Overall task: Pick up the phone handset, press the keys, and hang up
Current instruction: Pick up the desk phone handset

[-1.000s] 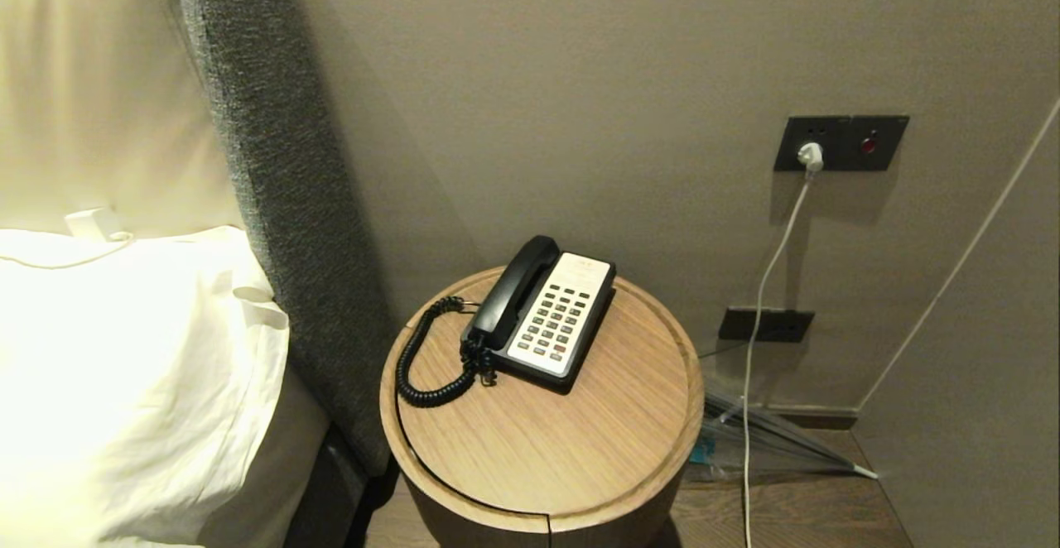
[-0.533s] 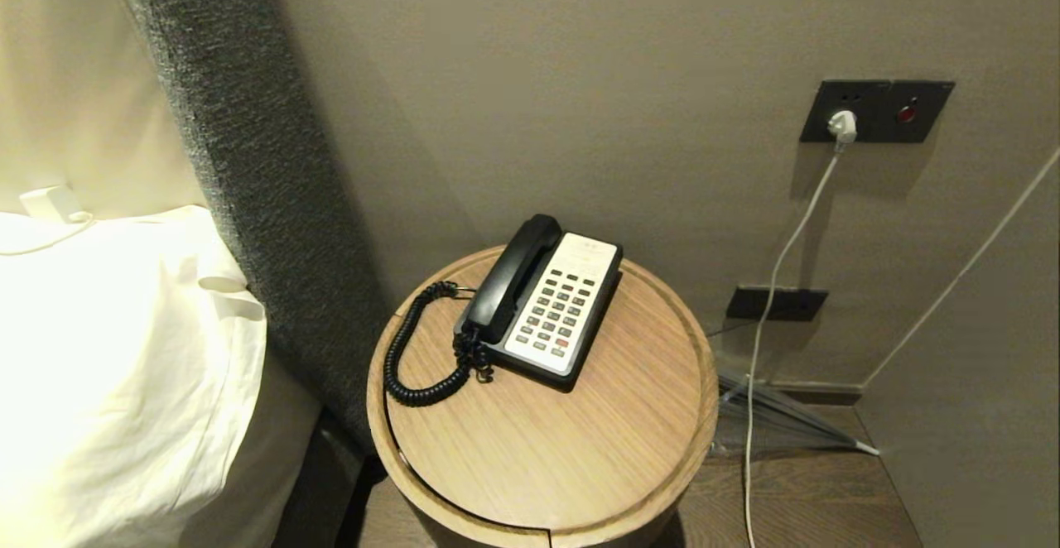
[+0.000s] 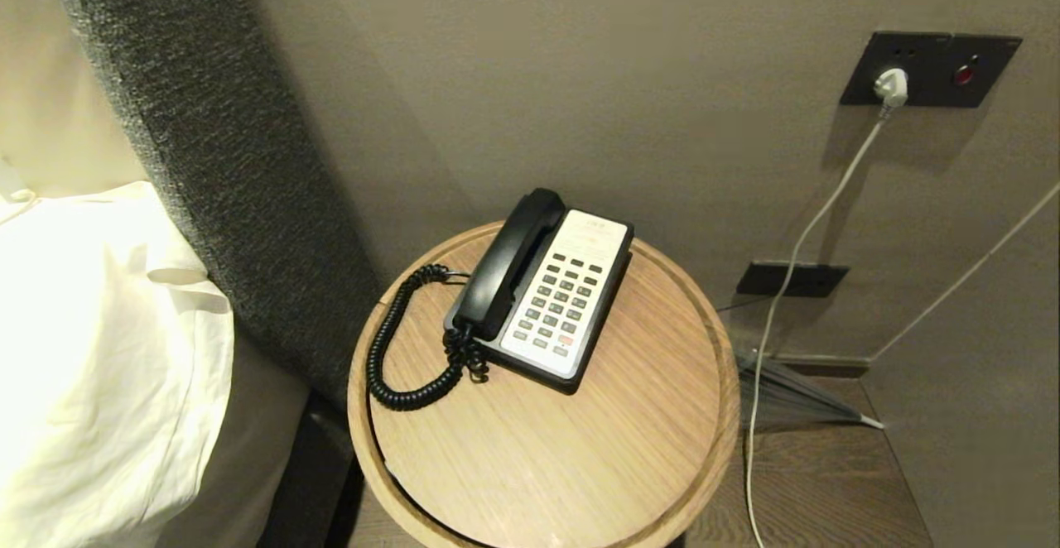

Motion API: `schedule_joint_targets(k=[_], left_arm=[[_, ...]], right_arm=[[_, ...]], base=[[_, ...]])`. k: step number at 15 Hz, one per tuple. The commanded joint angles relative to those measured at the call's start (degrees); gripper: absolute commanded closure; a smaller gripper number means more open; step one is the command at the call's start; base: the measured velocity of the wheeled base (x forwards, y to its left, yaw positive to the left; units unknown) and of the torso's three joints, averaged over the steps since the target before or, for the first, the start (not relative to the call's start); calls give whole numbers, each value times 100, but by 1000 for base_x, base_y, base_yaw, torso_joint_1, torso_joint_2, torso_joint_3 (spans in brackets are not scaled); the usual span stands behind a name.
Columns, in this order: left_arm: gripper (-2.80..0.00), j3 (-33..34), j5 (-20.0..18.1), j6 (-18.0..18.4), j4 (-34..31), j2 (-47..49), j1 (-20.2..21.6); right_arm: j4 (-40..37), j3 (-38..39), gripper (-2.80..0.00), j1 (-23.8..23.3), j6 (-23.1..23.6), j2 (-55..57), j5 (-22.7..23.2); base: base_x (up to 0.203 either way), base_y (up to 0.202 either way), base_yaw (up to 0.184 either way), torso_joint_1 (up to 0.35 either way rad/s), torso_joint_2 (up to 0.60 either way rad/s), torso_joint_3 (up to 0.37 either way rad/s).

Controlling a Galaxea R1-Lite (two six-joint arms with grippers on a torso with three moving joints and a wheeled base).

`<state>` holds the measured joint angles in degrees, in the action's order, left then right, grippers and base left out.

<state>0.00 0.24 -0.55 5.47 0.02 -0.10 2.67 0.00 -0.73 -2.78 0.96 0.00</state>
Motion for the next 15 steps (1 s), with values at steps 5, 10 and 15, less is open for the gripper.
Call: schedule_joint_targets(k=[5, 10, 15], left_arm=[[0, 229, 11, -7, 6, -2, 1], [0, 229, 11, -7, -2, -2, 1], [0, 229, 2, 46, -2, -2, 1]], right_arm=[[5, 123, 0, -3, -3, 9, 0], [5, 123, 0, 3, -3, 9, 0], [5, 123, 0, 3, -3, 9, 0]], base=[[0, 0, 0, 2, 1, -196], [0, 0, 0, 3, 5, -202], [0, 0, 0, 3, 3, -152]])
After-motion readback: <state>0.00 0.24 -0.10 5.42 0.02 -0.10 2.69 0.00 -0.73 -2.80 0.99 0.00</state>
